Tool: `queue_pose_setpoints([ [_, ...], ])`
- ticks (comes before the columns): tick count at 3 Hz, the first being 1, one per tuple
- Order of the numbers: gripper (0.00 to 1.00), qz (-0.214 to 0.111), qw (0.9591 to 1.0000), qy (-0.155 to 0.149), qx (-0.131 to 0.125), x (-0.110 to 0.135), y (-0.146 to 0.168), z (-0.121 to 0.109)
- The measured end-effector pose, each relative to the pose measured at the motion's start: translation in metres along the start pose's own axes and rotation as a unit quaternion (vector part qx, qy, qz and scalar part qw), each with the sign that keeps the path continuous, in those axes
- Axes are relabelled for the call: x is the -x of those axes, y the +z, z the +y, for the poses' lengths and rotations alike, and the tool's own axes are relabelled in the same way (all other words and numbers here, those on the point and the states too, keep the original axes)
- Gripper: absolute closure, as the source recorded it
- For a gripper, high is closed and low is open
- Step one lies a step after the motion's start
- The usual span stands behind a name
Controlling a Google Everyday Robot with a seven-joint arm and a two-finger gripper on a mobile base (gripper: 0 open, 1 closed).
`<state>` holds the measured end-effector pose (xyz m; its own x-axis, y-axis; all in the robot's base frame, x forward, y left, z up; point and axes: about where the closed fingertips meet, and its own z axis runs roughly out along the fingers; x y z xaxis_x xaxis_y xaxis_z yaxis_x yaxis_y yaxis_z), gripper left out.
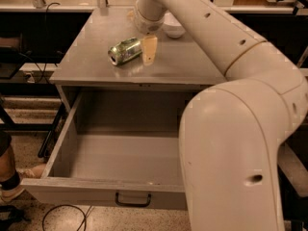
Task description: Place green can into top drawer
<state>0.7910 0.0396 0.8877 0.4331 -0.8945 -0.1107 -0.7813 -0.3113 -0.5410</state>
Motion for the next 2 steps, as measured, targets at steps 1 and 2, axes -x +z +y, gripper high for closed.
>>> queue_pose_setpoints([
  [1, 0.0, -0.021, 0.9997, -0.011, 0.0, 0.013, 0.008, -0.008],
  [2, 0.0, -0.023, 0.9993, -0.025, 0.014, 0.025, 0.018, -0.01],
])
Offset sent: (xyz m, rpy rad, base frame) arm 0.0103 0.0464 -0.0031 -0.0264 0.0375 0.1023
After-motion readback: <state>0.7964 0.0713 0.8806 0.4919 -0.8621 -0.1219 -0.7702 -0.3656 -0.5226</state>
